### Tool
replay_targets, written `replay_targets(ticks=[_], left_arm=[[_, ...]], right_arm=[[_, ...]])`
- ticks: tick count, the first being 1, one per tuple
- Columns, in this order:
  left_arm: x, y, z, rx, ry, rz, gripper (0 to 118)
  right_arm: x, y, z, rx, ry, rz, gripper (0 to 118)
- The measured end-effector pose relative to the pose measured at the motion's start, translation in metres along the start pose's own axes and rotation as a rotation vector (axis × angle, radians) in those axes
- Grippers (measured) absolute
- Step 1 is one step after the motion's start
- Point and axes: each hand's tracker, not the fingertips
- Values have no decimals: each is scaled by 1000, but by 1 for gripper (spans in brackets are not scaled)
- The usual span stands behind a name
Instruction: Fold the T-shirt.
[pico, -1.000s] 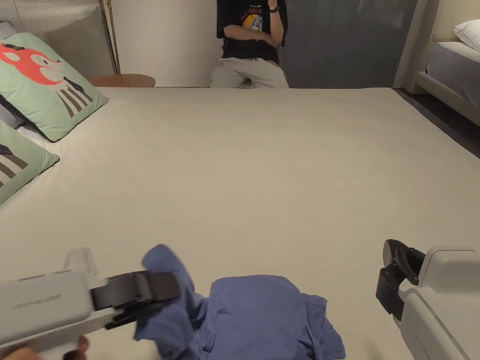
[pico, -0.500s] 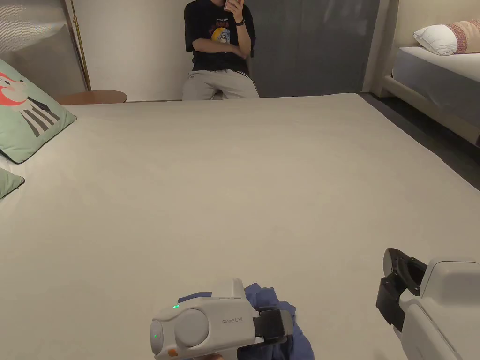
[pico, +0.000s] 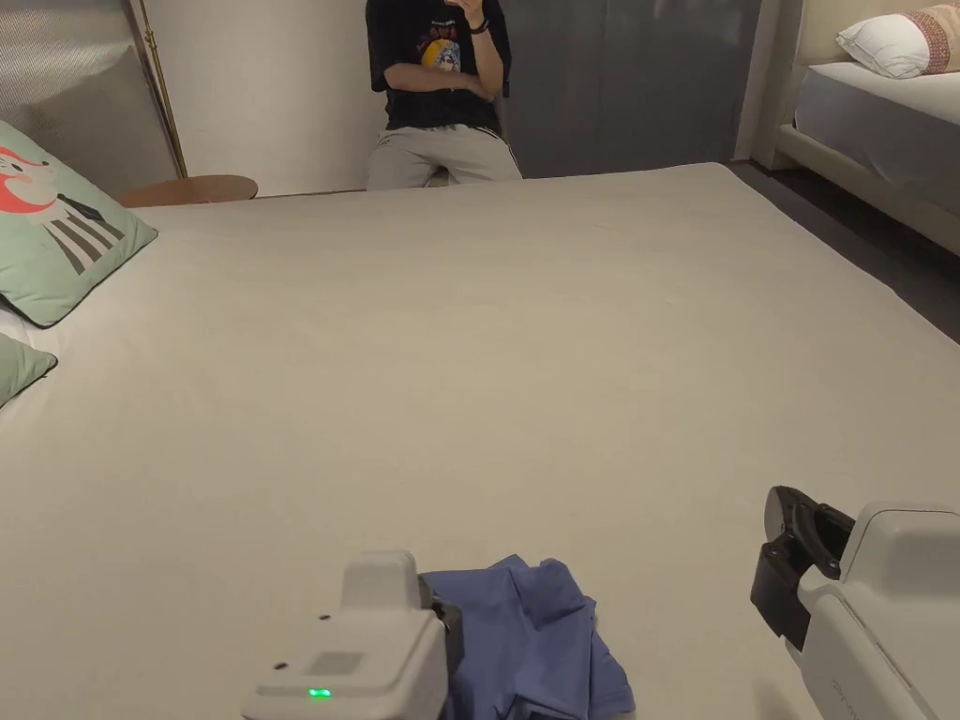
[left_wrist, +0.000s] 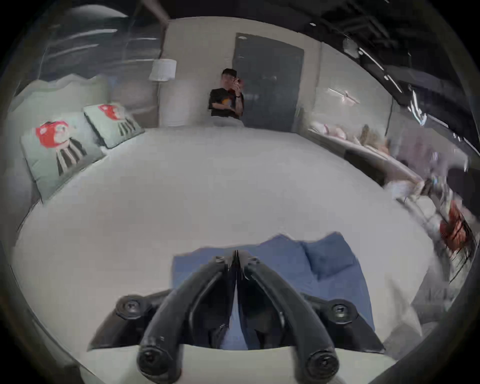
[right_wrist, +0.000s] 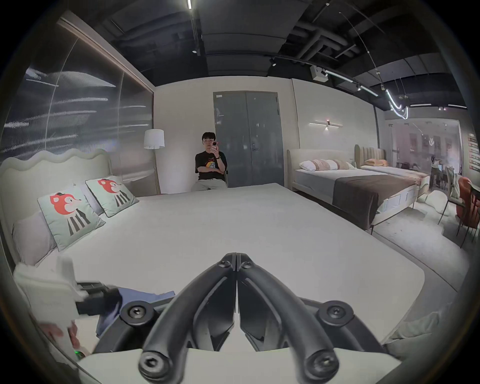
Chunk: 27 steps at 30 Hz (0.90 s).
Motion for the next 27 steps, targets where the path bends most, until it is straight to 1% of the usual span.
replay_targets(ticks=[2,4,5,9,10,13,17,19,21,24,27], left_arm=[[19,-10,-5,-10,-20,-21,0],[46,-22,-11,-20,-27,-82,0],[58,-25,-14,-33,-57,-117,0],[105,-35,-28,-66,-109,-196,0],[110,-34,-31,-69,-109,-193,0],[124,-29,-34,-104,-168,-161,0],[135,-25,-33,-172,-329,-135,0],[132,-20,-23,-157,-333,-105,0],[117,-9,-10,-99,-350,-34,0],[77,14,15,-15,-354,59,0],[24,28,40,81,-294,133,1]], right_arm=[[1,-1,0,-2,1,-4,0],[3,-2,1,-5,-3,-4,0],[5,-2,2,-5,-6,-3,0],[13,0,5,-7,-24,-2,0],[15,0,6,-5,-27,-1,0],[20,1,7,-2,-41,0,0],[21,1,6,-3,-47,-6,0],[21,2,7,-2,-45,-6,0],[21,3,6,-1,-41,0,0],[18,4,0,-7,-22,3,0],[0,-3,-13,-45,45,1,0]])
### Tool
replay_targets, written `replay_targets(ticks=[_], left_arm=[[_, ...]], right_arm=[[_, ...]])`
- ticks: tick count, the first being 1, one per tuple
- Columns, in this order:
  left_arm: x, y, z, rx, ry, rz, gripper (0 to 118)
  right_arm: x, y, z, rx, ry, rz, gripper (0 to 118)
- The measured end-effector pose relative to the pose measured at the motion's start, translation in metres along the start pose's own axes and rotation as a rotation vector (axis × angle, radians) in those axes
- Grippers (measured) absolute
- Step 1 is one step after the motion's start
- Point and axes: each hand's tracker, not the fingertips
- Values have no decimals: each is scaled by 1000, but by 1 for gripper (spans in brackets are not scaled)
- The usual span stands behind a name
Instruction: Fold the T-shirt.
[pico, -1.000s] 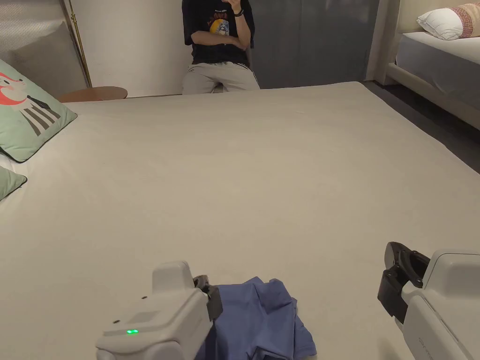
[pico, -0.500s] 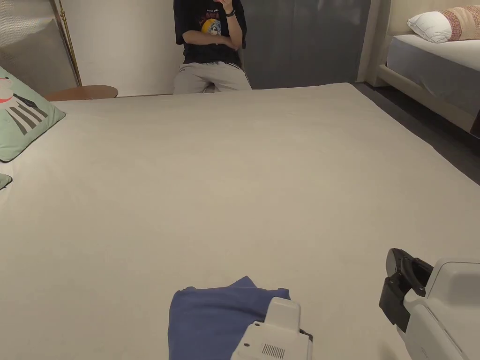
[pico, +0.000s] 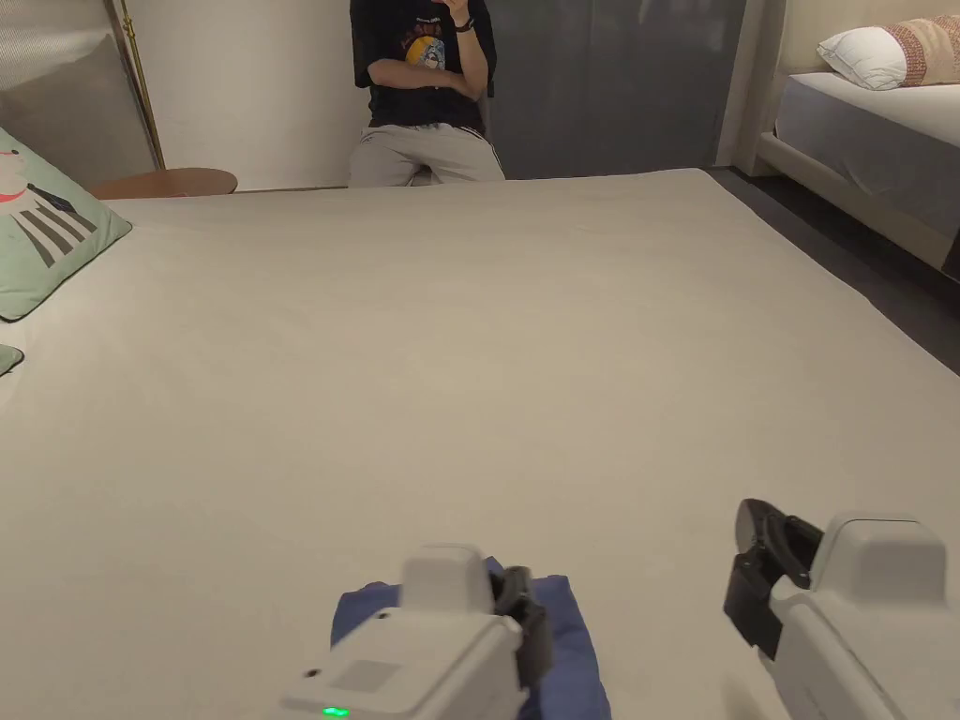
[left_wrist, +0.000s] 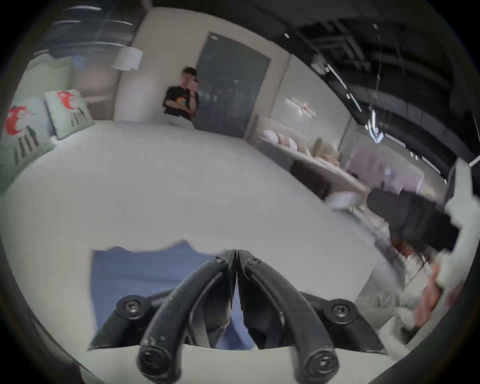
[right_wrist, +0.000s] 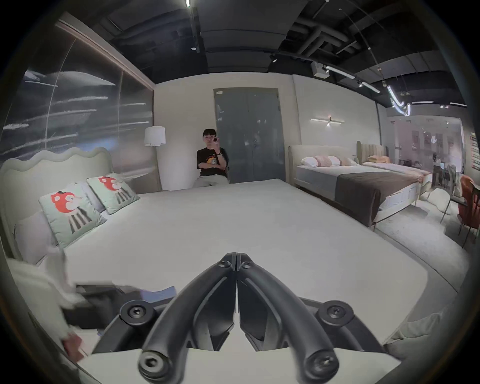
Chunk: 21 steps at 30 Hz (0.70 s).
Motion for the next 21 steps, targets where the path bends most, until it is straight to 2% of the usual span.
replay_targets(ticks=[3,5,8,11,12,14,15,17,18,19,21], left_arm=[[-41,9,29,47,75,57,1],[-65,9,40,54,101,87,1],[-101,4,53,15,88,199,1],[-127,-4,59,-18,2,316,2],[-136,-7,58,-38,-25,339,6],[-148,-10,53,-103,-60,364,23],[-154,-11,48,-136,-75,367,42],[-166,-14,38,-220,-136,388,71],[-173,-16,31,-248,-169,414,90],[-181,-18,22,-276,-219,458,101],[-195,-23,7,-314,-278,571,105]], right_arm=[[-26,-17,-25,-127,122,29,0],[-39,-34,-44,-233,209,14,0],[-57,-64,-71,-426,253,44,0],[-62,-85,-89,-536,267,78,0],[-62,-89,-93,-570,261,92,0],[-62,-92,-99,-585,250,105,0],[-61,-88,-101,-577,259,96,0],[-61,-80,-105,-616,265,107,0],[-62,-78,-108,-633,272,123,0],[-62,-77,-111,-640,277,130,0],[-61,-77,-116,-656,290,137,0]])
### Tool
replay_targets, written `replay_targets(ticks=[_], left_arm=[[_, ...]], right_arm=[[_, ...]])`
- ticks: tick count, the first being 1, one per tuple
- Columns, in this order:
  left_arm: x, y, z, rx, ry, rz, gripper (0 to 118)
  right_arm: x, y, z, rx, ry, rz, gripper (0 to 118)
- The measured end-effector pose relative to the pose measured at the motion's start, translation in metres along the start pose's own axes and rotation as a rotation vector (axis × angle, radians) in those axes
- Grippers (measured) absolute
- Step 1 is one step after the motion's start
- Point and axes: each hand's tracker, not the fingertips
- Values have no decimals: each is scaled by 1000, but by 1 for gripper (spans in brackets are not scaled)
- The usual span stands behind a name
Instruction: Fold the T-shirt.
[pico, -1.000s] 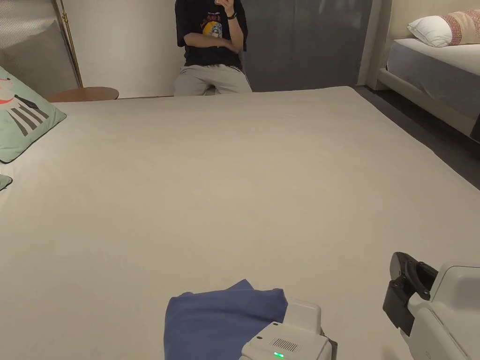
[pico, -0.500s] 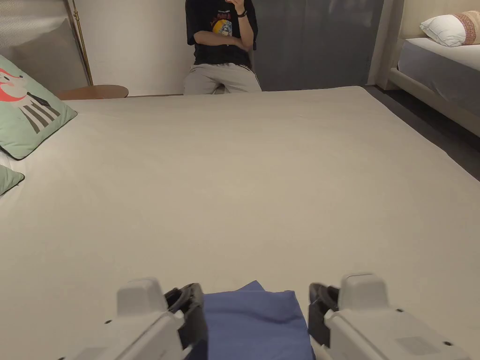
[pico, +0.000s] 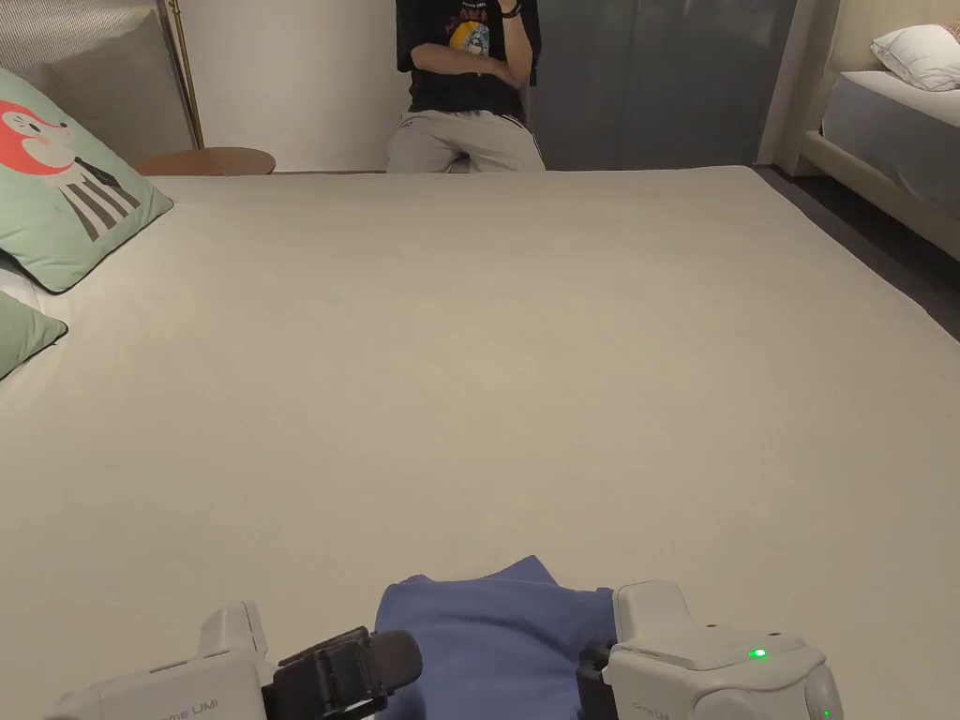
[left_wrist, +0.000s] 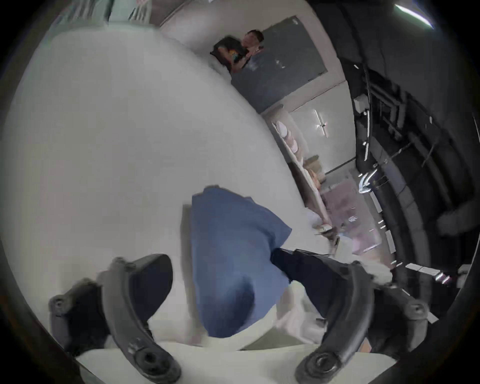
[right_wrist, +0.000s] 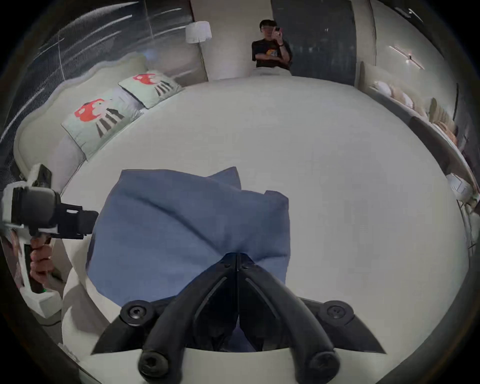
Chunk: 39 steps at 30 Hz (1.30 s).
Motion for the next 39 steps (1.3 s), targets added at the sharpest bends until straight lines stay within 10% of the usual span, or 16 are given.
replay_targets(ticks=[6,11,15,39], left_arm=[[-25,3,-40,-116,-162,168,101],[-17,2,-47,-112,4,67,45],[-24,7,-34,-119,-65,145,27],[-157,120,278,234,327,336,24]], right_arm=[[13,3,-2,-24,58,-54,0],[15,1,2,-15,72,-89,0],[6,7,10,8,92,-96,0],[-118,74,-12,91,210,59,0]])
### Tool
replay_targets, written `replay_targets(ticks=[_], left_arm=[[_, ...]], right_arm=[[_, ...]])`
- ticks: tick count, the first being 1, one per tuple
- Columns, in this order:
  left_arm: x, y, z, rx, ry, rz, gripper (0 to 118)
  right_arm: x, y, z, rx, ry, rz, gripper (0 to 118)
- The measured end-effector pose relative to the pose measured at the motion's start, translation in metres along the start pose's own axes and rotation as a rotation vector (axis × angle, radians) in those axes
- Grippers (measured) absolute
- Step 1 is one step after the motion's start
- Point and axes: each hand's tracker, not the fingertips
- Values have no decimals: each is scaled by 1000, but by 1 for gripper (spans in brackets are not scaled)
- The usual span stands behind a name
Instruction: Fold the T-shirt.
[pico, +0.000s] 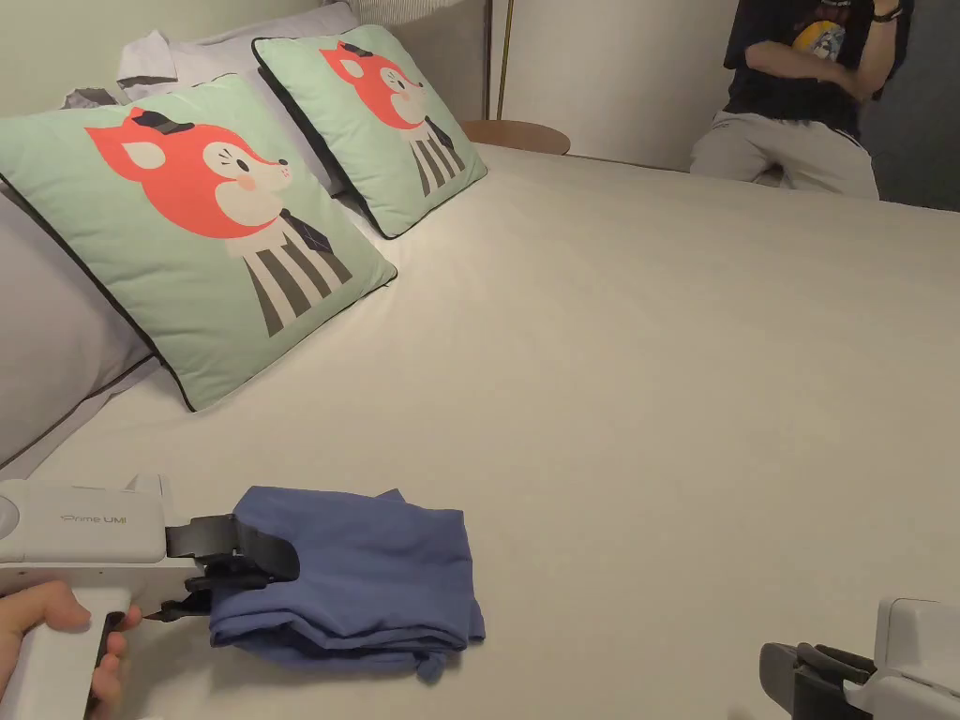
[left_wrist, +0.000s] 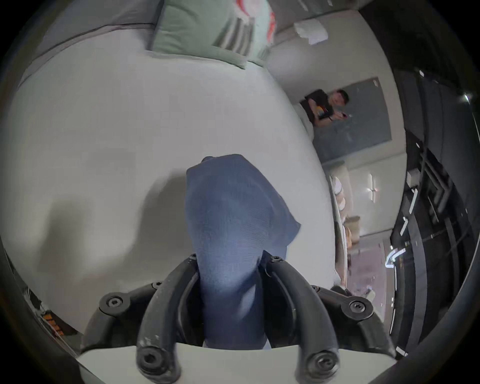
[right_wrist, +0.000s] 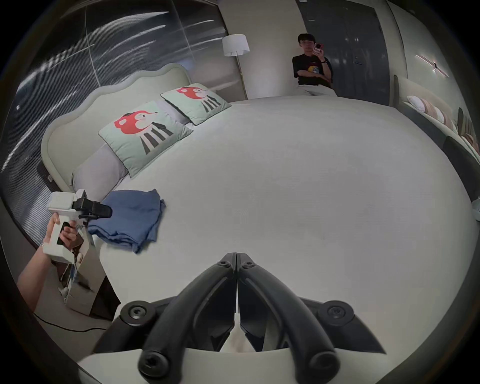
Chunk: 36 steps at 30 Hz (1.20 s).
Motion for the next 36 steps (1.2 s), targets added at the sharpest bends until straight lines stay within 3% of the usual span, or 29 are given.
replay_targets(ticks=[2,5,6,8,12,14,18,20,27,32,36], left_arm=[[-6,0,-4,21,43,27,30],[-2,-6,-9,69,170,6,69],[3,-9,-7,90,219,-30,87],[20,-19,3,141,300,-127,107],[61,-44,30,264,435,-327,108],[84,-60,41,295,392,-366,99],[121,-94,41,237,251,-336,1],[135,-113,21,163,233,-310,1],[208,-182,-56,105,147,-478,1],[278,-223,-95,229,122,-665,1],[337,-252,-90,450,73,-837,1]], right_arm=[[-1,1,0,-2,3,2,0],[2,3,2,-1,-2,5,0],[3,4,3,2,-5,7,0],[7,6,8,9,-16,12,0],[18,7,21,43,-37,8,0],[22,7,27,57,-46,1,0],[35,5,42,97,-58,-31,0],[43,4,53,116,-62,-58,0],[69,-7,98,211,-157,-76,0],[87,-10,138,322,-305,-11,0],[98,-4,174,481,-427,26,0]])
